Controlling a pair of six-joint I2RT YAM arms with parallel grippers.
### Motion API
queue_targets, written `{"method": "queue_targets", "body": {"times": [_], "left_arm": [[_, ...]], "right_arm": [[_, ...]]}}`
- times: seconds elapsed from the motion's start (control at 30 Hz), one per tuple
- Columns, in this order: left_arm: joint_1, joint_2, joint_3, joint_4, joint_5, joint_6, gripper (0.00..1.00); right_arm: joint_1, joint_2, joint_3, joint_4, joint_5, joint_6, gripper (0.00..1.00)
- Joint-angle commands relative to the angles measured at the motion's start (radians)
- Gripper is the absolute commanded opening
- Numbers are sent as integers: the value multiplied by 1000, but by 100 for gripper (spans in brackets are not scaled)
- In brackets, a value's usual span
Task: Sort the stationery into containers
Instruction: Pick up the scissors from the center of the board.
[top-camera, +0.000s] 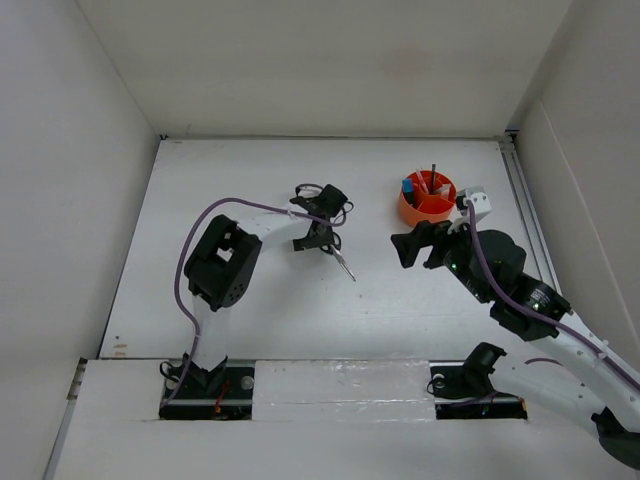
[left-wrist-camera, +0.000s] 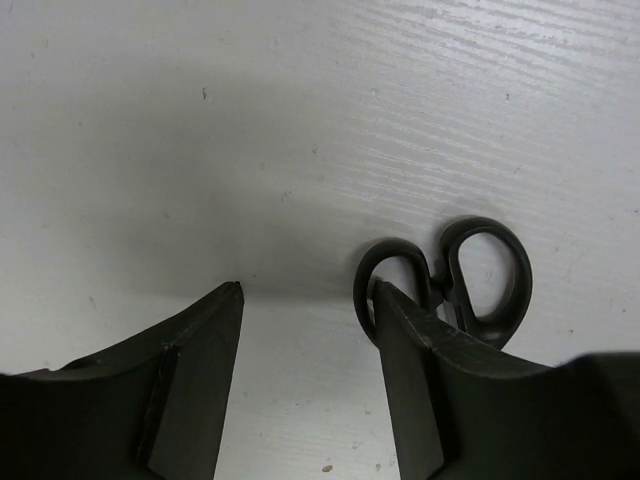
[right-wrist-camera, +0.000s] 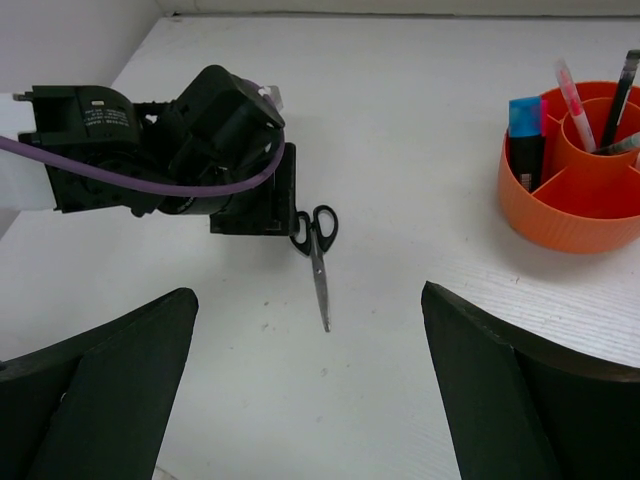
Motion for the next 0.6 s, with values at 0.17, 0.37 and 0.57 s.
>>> {"method": "queue_targets", "body": {"times": [0.17, 0.37, 0.57], "left_arm": [[4, 94, 6, -9, 53, -1, 31], [4, 134, -4, 23, 99, 10, 0], [-22, -7, -76, 55, 64, 40, 0]], "right_arm": [[7, -19, 2, 30, -19, 6, 100], [7, -39, 11, 30, -37, -3, 100], [-11, -8, -79, 163, -194, -14, 100]]}}
